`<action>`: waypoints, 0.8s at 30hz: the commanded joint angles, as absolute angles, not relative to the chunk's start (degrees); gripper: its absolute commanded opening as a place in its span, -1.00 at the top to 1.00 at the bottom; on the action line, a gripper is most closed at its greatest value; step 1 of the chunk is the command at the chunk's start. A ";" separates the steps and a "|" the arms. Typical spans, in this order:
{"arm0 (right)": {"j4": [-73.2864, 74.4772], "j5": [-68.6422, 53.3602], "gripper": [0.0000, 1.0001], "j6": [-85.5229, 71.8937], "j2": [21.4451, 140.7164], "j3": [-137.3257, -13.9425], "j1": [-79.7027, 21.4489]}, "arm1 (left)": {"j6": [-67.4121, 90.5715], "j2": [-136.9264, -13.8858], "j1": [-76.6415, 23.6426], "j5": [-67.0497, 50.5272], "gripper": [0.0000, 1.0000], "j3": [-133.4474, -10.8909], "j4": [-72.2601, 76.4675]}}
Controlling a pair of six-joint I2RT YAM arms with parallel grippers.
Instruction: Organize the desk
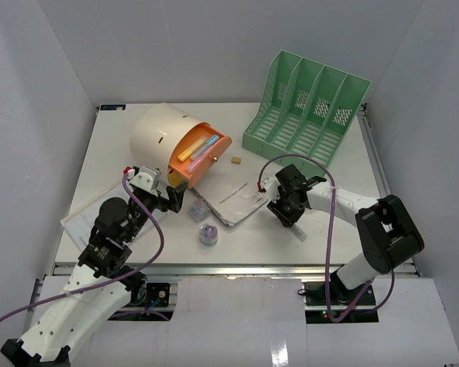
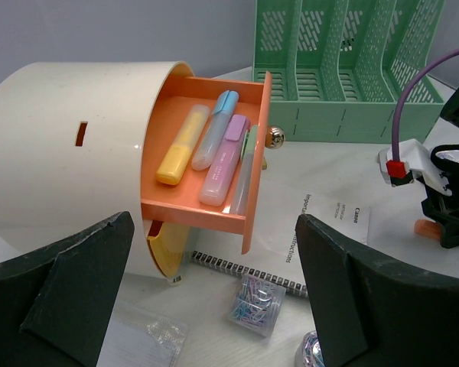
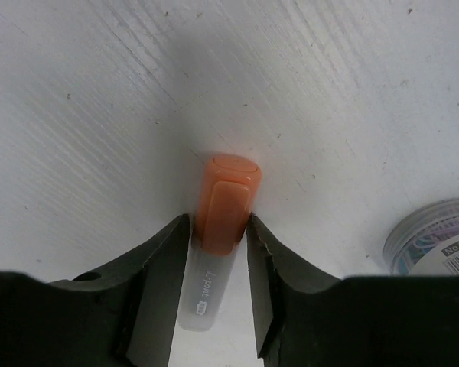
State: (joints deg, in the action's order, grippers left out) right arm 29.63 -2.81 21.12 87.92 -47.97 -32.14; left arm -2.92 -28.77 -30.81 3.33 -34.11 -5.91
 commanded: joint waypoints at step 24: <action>40.73 -12.89 0.85 55.11 87.92 -91.68 -36.29 | -2.37 -28.88 -30.59 2.31 -0.96 -33.73 -5.25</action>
State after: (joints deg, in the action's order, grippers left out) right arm 40.52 -12.42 42.32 87.14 -79.45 -33.64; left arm -2.52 -29.04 -30.81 2.40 -34.11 -5.91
